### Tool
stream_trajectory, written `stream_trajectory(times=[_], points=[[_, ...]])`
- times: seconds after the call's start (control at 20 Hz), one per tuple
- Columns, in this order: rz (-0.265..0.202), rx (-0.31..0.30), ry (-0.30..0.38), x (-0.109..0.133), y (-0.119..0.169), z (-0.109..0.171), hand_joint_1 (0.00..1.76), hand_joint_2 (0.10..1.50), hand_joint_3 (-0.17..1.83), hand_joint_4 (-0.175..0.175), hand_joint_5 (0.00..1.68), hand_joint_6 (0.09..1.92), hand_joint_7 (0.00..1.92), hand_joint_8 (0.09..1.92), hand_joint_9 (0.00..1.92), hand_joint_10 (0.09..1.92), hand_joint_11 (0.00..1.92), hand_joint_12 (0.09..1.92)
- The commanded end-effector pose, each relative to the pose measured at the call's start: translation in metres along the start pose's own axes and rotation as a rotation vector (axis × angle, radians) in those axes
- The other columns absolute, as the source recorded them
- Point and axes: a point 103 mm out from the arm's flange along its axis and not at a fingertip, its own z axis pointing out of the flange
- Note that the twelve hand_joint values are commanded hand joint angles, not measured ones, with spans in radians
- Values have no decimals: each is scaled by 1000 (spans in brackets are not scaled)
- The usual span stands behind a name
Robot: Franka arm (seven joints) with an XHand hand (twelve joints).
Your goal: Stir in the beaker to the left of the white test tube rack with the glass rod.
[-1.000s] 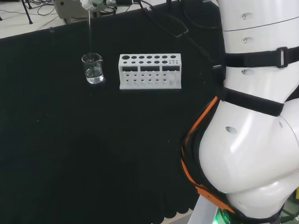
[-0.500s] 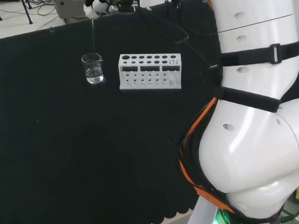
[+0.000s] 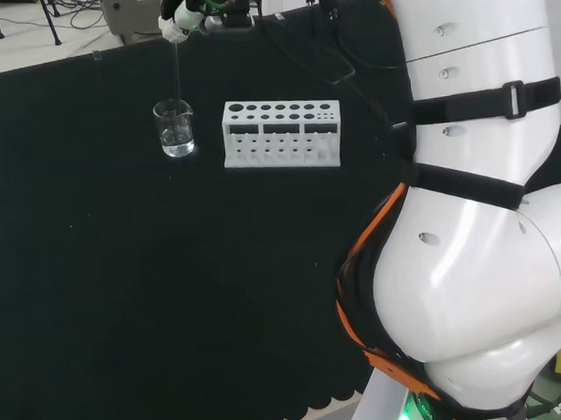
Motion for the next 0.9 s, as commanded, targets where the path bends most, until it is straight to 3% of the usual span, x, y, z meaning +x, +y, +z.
stream_trajectory(times=[0.05,0.25,0.55,0.9], points=[[-19,1,-15,22,0,2,1235,1029,-175,-175,1454,200,1580,920,1918,434,1818,772],[-22,10,-11,21,12,8,1235,1029,-175,-175,1454,198,1580,920,1918,434,1818,774],[-3,23,1,-3,31,11,1235,1029,-175,-175,1455,196,1580,920,1918,434,1818,776],[40,16,-1,-30,16,3,1235,1029,-175,-175,1456,193,1580,920,1919,434,1818,778]])
